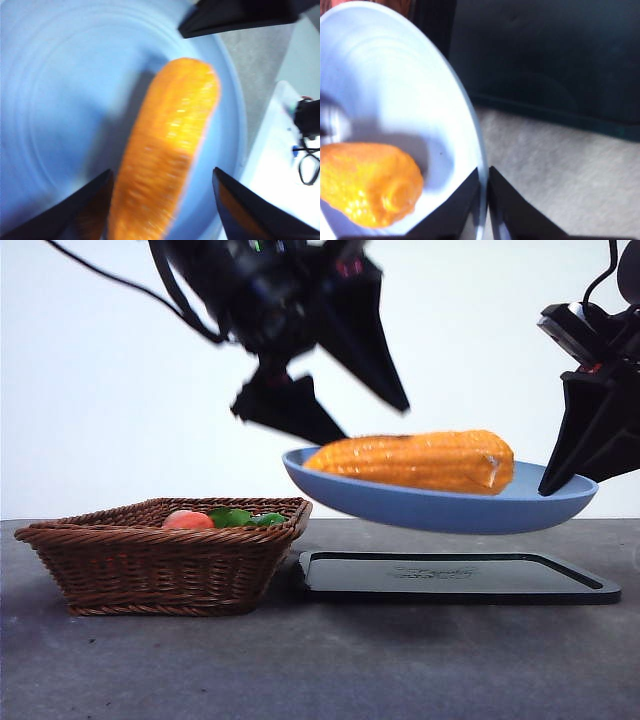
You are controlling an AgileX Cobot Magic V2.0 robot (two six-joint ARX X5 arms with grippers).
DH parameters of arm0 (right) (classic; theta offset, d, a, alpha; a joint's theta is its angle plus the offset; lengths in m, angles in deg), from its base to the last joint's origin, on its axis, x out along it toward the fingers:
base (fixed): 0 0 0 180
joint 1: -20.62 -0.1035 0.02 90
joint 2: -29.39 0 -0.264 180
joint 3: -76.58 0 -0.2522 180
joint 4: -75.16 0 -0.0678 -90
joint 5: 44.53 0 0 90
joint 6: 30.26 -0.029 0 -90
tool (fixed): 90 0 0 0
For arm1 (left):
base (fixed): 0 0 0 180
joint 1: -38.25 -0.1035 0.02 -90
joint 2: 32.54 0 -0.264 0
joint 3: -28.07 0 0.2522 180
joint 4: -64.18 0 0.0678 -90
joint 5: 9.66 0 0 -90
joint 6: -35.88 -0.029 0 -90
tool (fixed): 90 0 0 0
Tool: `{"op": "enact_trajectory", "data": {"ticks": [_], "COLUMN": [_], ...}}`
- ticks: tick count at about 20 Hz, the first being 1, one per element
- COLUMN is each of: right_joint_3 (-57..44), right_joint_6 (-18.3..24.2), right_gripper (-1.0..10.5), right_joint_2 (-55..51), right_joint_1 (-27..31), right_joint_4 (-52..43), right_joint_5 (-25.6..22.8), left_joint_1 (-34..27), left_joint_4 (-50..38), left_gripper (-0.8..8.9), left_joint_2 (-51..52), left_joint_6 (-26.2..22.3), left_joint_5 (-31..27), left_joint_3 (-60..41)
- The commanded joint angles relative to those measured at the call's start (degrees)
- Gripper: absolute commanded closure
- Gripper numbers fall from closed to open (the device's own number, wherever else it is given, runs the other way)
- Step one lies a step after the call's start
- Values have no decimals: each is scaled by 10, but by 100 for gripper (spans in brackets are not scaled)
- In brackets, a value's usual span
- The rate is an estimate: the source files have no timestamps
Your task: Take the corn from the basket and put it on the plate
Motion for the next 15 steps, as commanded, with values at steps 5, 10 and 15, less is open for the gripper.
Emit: {"op": "enact_trajectory", "data": {"ticks": [5, 10, 15], "right_joint_3": [24, 100, 200], "right_joint_6": [-3, -2, -2], "right_gripper": [944, 944, 944], "right_joint_2": [31, 118, 231], "right_joint_1": [34, 67, 71], "right_joint_4": [-28, -26, -17], "right_joint_5": [0, 0, -14], "left_joint_1": [-3, -7, -7], "left_joint_4": [61, 70, 72], "left_gripper": [488, 488, 488], "left_joint_2": [43, 73, 82], "left_joint_6": [-4, -2, 0], "left_joint_5": [1, 0, 0], "left_joint_3": [92, 112, 112]}}
